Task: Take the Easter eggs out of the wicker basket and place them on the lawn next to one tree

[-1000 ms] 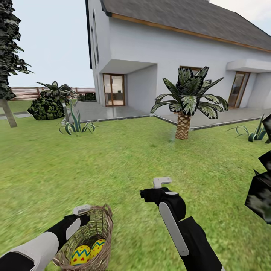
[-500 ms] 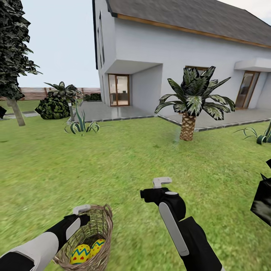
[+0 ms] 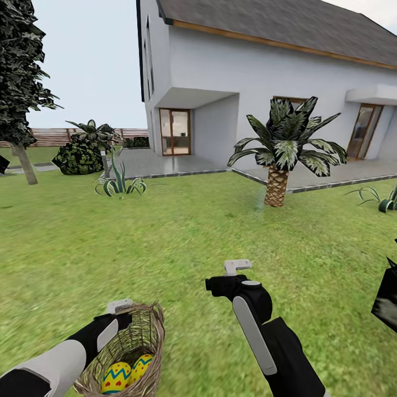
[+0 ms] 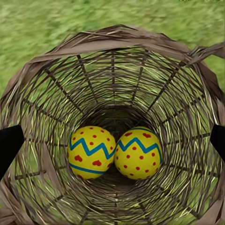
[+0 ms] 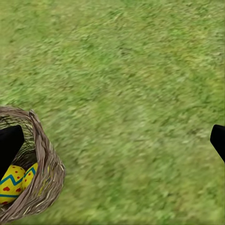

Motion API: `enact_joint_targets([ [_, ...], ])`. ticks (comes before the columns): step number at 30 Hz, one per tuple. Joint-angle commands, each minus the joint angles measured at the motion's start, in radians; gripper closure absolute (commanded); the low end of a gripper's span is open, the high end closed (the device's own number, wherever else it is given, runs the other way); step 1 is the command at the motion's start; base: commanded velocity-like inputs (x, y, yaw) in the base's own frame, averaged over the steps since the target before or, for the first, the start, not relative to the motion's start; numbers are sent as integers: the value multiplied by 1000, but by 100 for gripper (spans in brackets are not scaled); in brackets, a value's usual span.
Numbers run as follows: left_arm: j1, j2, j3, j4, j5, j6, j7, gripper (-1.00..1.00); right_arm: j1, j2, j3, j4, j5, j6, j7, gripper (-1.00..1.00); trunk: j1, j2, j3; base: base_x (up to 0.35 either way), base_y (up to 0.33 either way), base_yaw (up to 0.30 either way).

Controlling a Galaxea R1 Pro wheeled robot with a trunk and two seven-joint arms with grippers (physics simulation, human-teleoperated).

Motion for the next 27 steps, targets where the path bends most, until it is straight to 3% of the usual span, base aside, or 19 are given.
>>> enact_joint_targets([
  [1, 0, 1, -8, -3, 8, 5, 7, -100, -1, 0, 1, -1, -10, 2, -10, -100, 0, -1, -1, 3, 0, 0],
  [15, 0, 1, -7, -7, 8, 3, 7, -100, -1, 0, 1, -1, -10, 2, -10, -100, 0, -1, -1, 0, 0, 0],
  [27, 1, 1, -6, -8, 9, 1, 7, -100, -1, 1, 4, -2, -10, 2, -10, -100, 46, -85, -39, 0, 0, 0],
])
